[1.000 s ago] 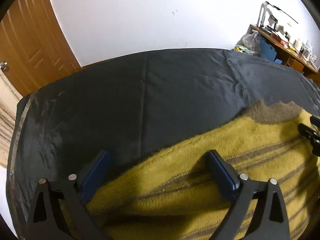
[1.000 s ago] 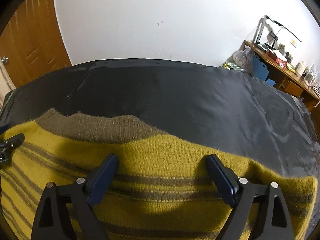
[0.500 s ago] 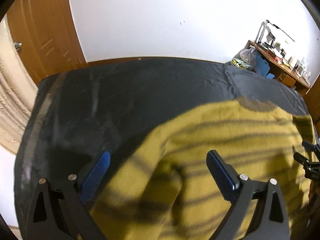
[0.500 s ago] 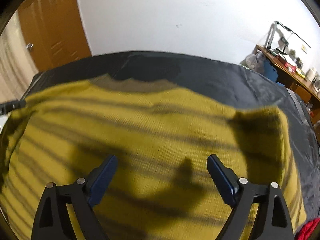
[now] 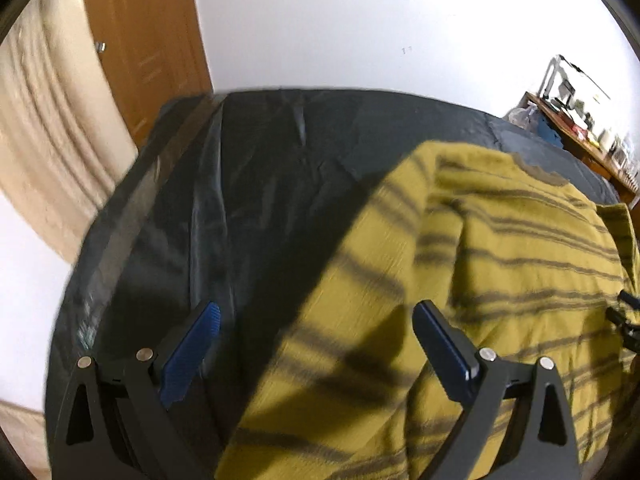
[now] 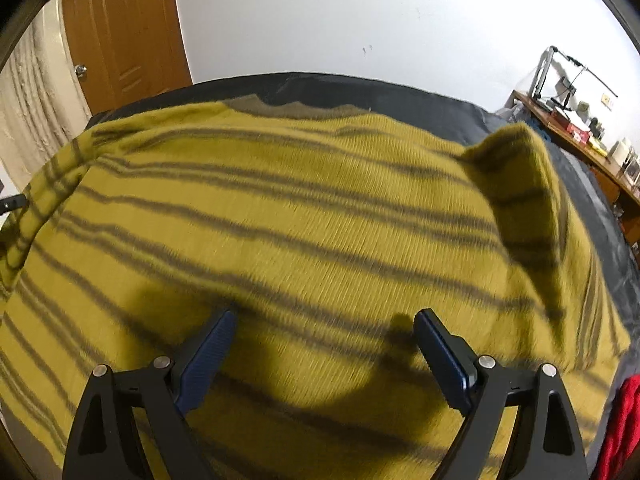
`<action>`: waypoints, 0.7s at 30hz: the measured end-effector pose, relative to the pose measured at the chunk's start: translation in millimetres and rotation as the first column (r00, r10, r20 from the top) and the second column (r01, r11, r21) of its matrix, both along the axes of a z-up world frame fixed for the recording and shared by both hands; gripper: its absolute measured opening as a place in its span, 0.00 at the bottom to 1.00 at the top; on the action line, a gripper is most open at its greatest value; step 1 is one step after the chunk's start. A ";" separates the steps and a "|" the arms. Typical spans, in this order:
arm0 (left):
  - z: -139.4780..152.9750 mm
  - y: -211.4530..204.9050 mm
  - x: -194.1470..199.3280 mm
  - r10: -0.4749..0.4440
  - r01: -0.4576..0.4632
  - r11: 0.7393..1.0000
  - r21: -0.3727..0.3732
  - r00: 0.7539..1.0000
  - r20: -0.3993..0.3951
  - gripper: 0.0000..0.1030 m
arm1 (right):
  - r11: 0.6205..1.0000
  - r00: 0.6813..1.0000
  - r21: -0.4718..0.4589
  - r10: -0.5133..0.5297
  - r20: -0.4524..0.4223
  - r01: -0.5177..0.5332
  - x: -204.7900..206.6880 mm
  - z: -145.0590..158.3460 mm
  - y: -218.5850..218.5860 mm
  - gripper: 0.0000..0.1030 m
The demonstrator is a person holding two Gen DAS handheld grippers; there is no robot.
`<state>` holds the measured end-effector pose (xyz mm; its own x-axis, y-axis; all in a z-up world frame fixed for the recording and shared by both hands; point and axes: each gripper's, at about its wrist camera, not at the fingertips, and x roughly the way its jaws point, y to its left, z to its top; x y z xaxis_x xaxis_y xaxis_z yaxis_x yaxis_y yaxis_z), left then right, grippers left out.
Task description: Fold clothes
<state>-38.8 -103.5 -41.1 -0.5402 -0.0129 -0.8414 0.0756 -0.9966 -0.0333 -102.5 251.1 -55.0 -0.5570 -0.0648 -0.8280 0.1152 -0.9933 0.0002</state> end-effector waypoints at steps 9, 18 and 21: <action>-27.0 -14.7 -6.8 -0.053 0.047 0.983 0.178 0.998 0.027 0.82 | 1.000 0.999 0.023 -0.011 -0.034 0.012 3.1 -6.2 -5.8 0.90; -19.0 -17.9 -23.2 -0.005 0.004 0.993 0.121 1.000 0.001 0.19 | 0.999 0.999 0.034 -0.013 -0.048 0.015 2.2 -6.6 -8.4 0.90; -5.5 -16.3 -34.9 0.034 -0.034 0.999 0.001 0.998 -0.046 0.19 | 0.999 0.999 0.031 -0.015 -0.047 0.016 3.4 -7.1 -7.6 0.90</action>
